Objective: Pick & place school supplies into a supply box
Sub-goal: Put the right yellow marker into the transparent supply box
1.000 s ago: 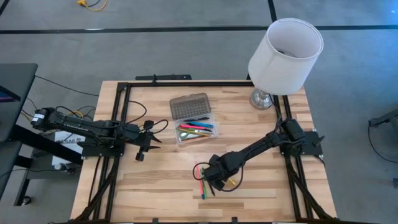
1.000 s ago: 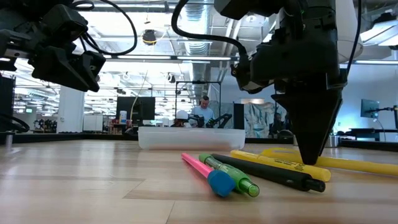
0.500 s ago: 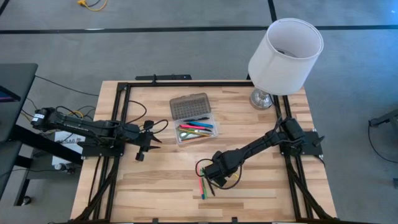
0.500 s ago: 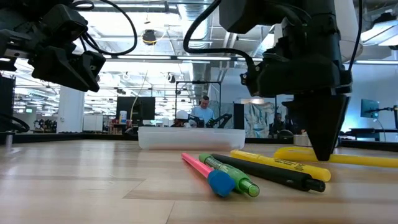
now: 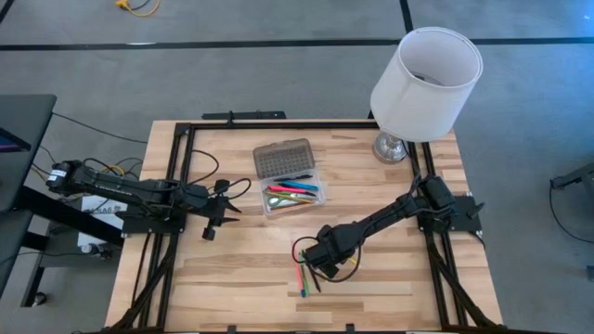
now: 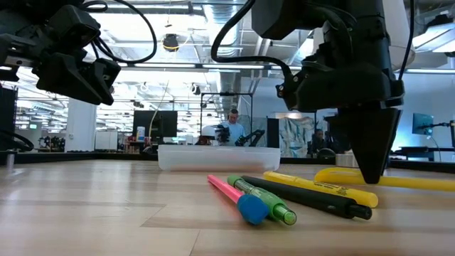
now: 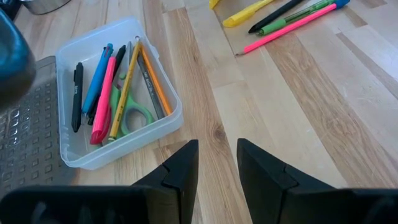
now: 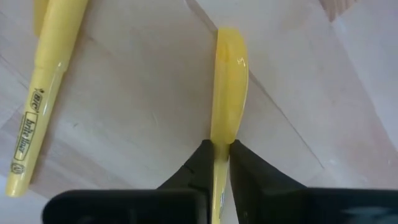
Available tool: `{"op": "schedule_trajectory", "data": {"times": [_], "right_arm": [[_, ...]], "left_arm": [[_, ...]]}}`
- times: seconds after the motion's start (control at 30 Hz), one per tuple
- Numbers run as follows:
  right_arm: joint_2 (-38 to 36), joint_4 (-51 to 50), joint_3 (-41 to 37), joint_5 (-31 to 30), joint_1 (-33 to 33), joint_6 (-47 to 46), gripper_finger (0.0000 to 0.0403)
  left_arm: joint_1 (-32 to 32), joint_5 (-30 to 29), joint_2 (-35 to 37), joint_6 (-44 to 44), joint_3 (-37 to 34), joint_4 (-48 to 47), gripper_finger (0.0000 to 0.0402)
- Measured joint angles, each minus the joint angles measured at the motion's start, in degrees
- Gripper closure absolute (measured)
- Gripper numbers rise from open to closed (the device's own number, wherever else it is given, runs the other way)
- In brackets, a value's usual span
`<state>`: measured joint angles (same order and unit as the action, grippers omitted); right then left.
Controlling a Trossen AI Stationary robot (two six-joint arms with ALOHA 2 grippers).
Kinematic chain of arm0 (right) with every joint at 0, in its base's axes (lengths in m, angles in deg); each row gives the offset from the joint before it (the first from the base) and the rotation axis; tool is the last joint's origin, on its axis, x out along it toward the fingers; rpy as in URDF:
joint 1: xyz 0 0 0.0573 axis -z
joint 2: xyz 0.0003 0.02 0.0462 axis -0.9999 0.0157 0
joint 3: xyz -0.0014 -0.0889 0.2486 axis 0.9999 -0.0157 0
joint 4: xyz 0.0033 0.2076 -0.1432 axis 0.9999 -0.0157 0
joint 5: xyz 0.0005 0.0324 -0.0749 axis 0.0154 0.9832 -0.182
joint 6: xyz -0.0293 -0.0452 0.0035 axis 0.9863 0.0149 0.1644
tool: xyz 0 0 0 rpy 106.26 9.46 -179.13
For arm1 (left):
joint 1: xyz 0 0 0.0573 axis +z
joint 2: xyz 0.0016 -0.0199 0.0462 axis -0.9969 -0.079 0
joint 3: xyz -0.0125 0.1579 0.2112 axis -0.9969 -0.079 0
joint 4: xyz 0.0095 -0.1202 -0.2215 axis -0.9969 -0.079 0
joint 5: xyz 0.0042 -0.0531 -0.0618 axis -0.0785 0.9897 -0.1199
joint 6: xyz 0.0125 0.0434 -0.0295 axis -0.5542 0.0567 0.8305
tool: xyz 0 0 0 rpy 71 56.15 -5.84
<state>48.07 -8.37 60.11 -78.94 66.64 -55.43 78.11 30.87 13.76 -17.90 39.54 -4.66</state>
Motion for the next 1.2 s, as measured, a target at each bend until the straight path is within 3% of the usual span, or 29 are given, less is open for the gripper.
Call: {"op": "schedule_trajectory", "data": {"times": [0.7, 0.93, 1.2], "right_arm": [[0.0, 1.3, -0.1, 0.1, 0.0, 0.0, 0.0358], [-0.5, 6.3, -4.7, 1.6, 0.2, -0.3, 0.0355], [-0.5, 6.3, -5.1, 3.7, 0.2, -0.4, 0.0373]], "left_arm": [[0.0, 0.0, 0.0, 0.0, 0.0, 0.0, 0.0297], [0.0, 0.0, 0.0, 0.0, 0.0, 0.0, 0.0297], [0.0, 0.0, 0.0, 0.0, 0.0, 0.0, 0.0297]]}}
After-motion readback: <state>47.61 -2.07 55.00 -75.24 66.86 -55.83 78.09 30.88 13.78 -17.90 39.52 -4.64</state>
